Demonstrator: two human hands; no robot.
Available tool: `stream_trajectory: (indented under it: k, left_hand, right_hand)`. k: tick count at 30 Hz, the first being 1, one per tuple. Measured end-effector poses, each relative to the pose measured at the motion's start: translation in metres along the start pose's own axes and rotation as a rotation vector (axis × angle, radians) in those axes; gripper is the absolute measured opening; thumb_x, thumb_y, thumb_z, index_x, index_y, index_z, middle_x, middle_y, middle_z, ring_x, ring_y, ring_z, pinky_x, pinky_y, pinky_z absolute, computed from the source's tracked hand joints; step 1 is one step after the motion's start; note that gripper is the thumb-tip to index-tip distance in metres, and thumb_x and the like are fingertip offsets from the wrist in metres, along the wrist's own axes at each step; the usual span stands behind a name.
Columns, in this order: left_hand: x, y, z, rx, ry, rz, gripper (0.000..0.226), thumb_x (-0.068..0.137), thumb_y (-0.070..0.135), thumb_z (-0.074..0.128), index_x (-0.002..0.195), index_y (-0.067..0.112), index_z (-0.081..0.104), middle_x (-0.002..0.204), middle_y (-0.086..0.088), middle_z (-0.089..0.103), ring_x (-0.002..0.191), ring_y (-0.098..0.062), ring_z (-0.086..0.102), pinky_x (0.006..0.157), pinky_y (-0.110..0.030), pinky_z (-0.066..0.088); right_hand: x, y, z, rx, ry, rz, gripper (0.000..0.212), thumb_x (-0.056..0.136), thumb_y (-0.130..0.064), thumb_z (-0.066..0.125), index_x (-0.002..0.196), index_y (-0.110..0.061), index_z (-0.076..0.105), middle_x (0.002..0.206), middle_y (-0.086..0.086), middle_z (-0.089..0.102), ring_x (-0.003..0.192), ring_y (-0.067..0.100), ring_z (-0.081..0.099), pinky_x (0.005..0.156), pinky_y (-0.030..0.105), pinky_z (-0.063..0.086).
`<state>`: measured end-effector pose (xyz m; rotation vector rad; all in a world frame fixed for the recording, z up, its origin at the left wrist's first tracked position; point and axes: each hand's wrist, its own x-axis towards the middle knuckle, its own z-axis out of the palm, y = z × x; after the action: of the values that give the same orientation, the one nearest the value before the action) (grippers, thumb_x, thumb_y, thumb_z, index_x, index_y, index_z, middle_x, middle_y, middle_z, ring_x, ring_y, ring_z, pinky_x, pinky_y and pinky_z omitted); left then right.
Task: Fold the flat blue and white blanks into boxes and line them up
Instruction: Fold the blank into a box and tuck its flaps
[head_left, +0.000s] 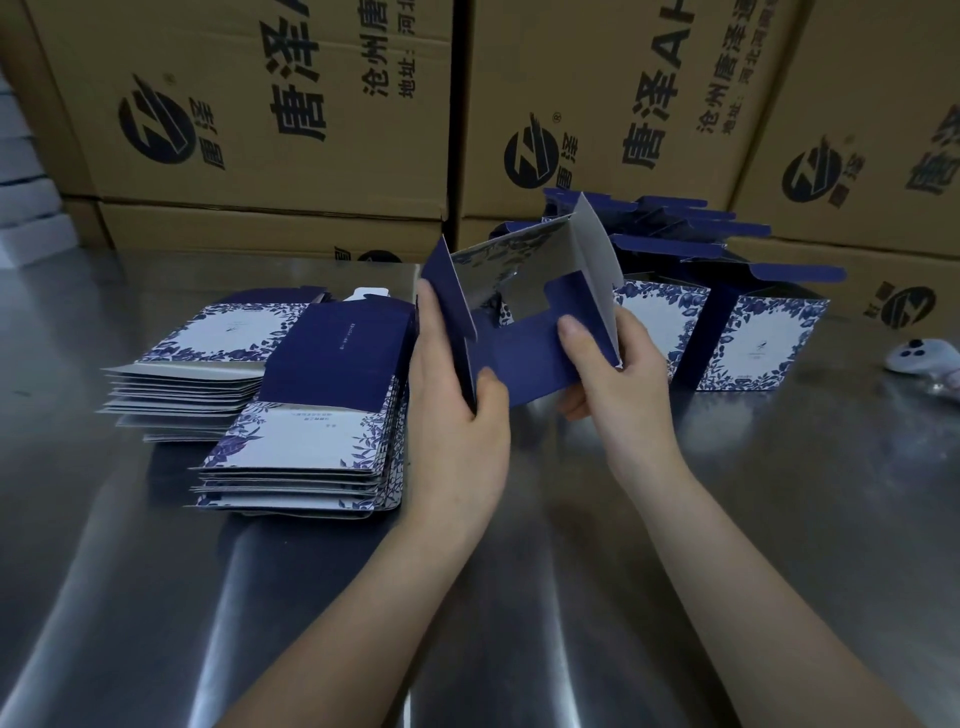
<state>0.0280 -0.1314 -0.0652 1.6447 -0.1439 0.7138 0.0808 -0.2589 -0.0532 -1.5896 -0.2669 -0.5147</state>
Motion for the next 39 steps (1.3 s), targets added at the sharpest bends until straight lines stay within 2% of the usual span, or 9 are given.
stream_trajectory:
  k: [3,5,8,12,17,22,25,33,39]
  left_hand:
    - [0.0,0.005,-0.003,0.063,0.016,0.066,0.084,0.099,0.004,0.042,0.15,0.054,-0.003,0.162,0.021,0.018,0.148,-0.005,0.025,0.119,-0.045,0.03]
    - [0.0,0.007,-0.004,0.111,0.009,0.105,0.084,0.1,0.002,0.041,0.147,0.055,-0.005,0.163,0.018,0.016,0.149,-0.009,0.024,0.119,-0.047,0.03]
    - [0.0,0.006,-0.005,0.16,0.007,0.127,0.083,0.101,0.004,0.042,0.146,0.055,-0.005,0.164,0.013,0.019,0.15,-0.012,0.022,0.118,-0.047,0.031]
    - [-0.003,0.002,-0.005,0.263,-0.013,0.163,0.085,0.101,0.006,0.043,0.148,0.057,-0.005,0.164,0.008,0.022,0.15,-0.013,0.024,0.113,-0.048,0.038]
    - [-0.006,0.0,-0.002,0.343,-0.051,0.188,0.083,0.1,0.006,0.045,0.146,0.058,-0.002,0.164,0.003,0.023,0.148,-0.018,0.028,0.108,-0.043,0.04]
    - [-0.008,-0.001,0.0,0.394,-0.061,0.213,0.084,0.099,0.002,0.046,0.145,0.057,0.002,0.165,0.001,0.019,0.149,-0.018,0.023,0.11,-0.034,0.031]
    - [-0.009,0.001,0.0,0.412,-0.069,0.221,0.081,0.1,0.003,0.046,0.143,0.057,0.003,0.165,-0.002,0.018,0.146,-0.021,0.024,0.106,-0.044,0.04]
    - [-0.009,0.001,0.001,0.504,-0.113,0.187,0.076,0.101,0.009,0.04,0.142,0.061,0.004,0.166,-0.004,0.009,0.139,-0.035,0.038,0.088,-0.055,0.05]
    - [-0.011,-0.004,0.003,0.433,-0.071,0.173,0.057,0.095,0.05,0.029,0.151,0.051,0.02,0.165,-0.003,0.013,0.147,-0.018,0.024,0.112,-0.035,0.031]
  right_hand:
    - [0.001,0.0,-0.004,-0.181,-0.001,-0.076,0.044,0.09,-0.047,0.053,0.129,-0.027,0.055,0.099,-0.028,0.061,0.082,0.007,0.059,0.072,0.027,0.049]
    - [0.001,-0.002,-0.006,-0.308,0.029,-0.173,0.053,0.089,-0.048,0.051,0.137,-0.026,0.051,0.11,-0.039,0.057,0.091,-0.003,0.056,0.081,0.015,0.044]
    - [0.0,-0.007,-0.008,-0.332,0.066,-0.295,0.048,0.091,-0.037,0.056,0.137,-0.023,0.05,0.119,-0.016,0.058,0.101,-0.002,0.054,0.08,0.015,0.044]
    - [-0.001,-0.014,-0.011,-0.252,0.071,-0.41,0.043,0.091,-0.02,0.06,0.133,-0.018,0.048,0.128,-0.011,0.052,0.118,0.008,0.051,0.093,0.04,0.049]
    - [-0.003,-0.016,-0.01,-0.29,-0.011,-0.507,0.04,0.091,-0.015,0.059,0.13,-0.016,0.05,0.143,0.001,0.044,0.136,0.011,0.038,0.105,0.049,0.04]
    - [-0.001,-0.016,-0.011,-0.396,0.019,-0.483,0.035,0.094,-0.017,0.051,0.128,-0.02,0.057,0.143,0.005,0.041,0.135,0.015,0.037,0.112,0.033,0.033]
    - [-0.001,-0.017,-0.011,-0.398,0.021,-0.469,0.039,0.095,-0.018,0.047,0.132,-0.027,0.049,0.14,0.006,0.043,0.132,0.017,0.038,0.109,0.023,0.031]
    - [-0.001,-0.017,-0.012,-0.41,-0.004,-0.485,0.043,0.096,-0.017,0.043,0.138,-0.028,0.043,0.136,-0.002,0.045,0.127,0.01,0.039,0.109,0.027,0.031]
    - [0.0,-0.016,-0.012,-0.412,0.016,-0.567,0.043,0.098,-0.012,0.041,0.139,-0.024,0.043,0.135,-0.018,0.044,0.125,-0.007,0.035,0.107,0.021,0.029]
